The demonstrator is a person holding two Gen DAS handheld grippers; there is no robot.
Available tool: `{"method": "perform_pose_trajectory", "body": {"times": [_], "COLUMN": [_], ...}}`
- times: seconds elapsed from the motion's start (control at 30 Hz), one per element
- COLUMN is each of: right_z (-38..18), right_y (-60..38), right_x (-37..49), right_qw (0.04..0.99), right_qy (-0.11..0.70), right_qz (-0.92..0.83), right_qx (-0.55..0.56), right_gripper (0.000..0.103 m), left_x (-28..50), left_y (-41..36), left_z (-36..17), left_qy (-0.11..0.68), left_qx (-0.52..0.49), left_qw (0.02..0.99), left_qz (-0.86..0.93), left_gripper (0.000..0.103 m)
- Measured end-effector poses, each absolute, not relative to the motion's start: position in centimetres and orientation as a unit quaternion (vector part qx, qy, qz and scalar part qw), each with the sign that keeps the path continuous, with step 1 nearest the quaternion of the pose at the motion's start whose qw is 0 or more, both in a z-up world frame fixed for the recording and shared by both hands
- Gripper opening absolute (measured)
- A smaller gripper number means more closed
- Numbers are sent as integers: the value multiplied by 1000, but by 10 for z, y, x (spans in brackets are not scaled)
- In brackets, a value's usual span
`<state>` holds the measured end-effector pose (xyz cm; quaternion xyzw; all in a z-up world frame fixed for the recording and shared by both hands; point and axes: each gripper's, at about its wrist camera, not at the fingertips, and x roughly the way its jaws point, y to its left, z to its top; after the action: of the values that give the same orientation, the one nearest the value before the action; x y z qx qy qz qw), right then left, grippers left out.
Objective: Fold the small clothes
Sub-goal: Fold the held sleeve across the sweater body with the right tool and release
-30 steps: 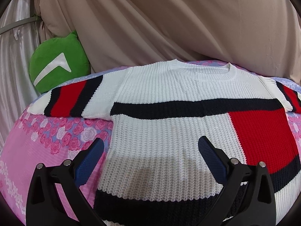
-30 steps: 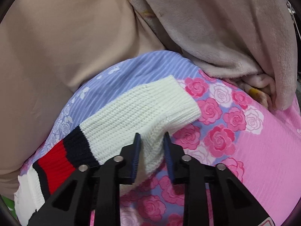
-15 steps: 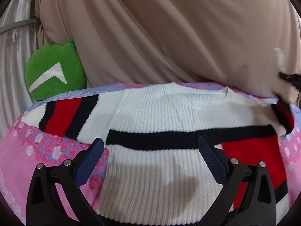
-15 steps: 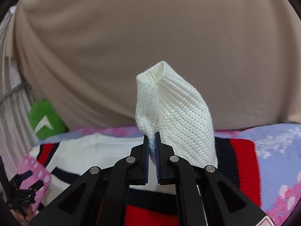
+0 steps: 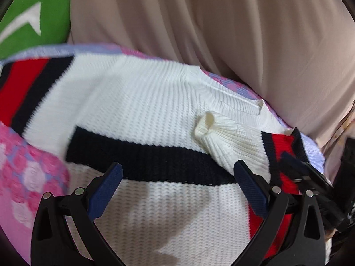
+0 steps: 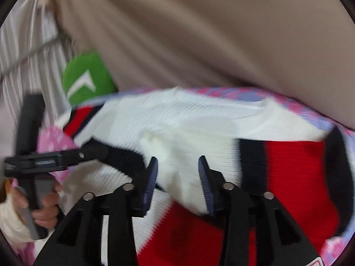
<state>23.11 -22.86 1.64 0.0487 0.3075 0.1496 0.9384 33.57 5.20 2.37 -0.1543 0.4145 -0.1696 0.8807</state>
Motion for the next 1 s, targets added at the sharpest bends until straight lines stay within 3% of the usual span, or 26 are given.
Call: {"method": "perform_pose_trajectory", "body": {"times": [0.1,0.37,0.4,0.43,0.53,0.77,1.0], "right_z": [35,20,16,12,1,-2,-16], "right_y": [-297,-390,-394,-395,-395,-391,-379], "right_x": [203,182,185,188,194,199,239], "right_qw": [955,949,947,945,942,942,924], "right_qy": [275,288,294,299,308,308,349], "right_qz": [70,-31,-35,-34,-32,-20,7], "right_qx": [81,125,126,128,131,134,155], "right_gripper": [48,50,51,51,52,55,56], "left_x": [340,359,363,364,365,358,378], "left_y": [38,-37,-43,-48,-49,15,43], "left_z": [20,14,13,14,24,77,23], "left_qy": [422,446,447,446,433,345,387], "left_qx": [-163,-86,-85,-79,-68,-61,-32], "left_qw": [871,866,865,865,872,922,914], "left_qz": [-194,-207,-210,-216,-217,-165,-115], "left_gripper": [98,96,80,49,7,6,6]}}
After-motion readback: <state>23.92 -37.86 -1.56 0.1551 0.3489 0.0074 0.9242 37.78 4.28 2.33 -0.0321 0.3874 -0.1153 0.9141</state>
